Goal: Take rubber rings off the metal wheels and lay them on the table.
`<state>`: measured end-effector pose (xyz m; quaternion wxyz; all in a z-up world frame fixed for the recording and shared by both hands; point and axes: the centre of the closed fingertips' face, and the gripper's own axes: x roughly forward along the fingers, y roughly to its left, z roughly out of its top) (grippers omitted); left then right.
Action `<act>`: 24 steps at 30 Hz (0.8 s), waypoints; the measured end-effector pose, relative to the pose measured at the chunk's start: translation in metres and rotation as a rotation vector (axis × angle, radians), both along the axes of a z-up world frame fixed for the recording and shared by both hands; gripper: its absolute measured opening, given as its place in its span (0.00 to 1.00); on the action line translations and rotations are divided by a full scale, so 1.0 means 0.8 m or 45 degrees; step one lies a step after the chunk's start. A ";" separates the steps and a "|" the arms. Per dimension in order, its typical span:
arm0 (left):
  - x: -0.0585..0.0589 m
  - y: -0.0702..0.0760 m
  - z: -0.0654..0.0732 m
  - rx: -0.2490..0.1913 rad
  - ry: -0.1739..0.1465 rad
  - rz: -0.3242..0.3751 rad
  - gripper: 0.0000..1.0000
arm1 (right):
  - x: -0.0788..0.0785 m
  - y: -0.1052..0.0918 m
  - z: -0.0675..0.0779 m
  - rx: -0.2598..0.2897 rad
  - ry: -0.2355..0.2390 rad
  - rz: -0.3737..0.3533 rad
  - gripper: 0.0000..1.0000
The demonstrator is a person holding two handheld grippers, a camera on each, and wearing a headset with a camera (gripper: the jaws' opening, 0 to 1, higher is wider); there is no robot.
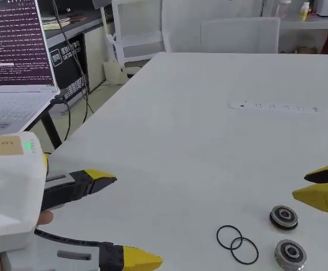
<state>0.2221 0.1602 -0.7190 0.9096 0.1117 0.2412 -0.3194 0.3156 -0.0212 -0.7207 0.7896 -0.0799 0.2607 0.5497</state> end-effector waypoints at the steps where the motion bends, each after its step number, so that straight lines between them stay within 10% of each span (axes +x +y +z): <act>1: 0.000 -0.002 0.001 0.003 -0.002 -0.004 0.81 | 0.000 -0.001 0.001 0.004 0.001 -0.002 0.28; 24: 0.022 -0.075 0.026 -0.011 -0.085 -0.099 0.79 | -0.018 -0.114 -0.018 0.074 0.048 -0.182 0.32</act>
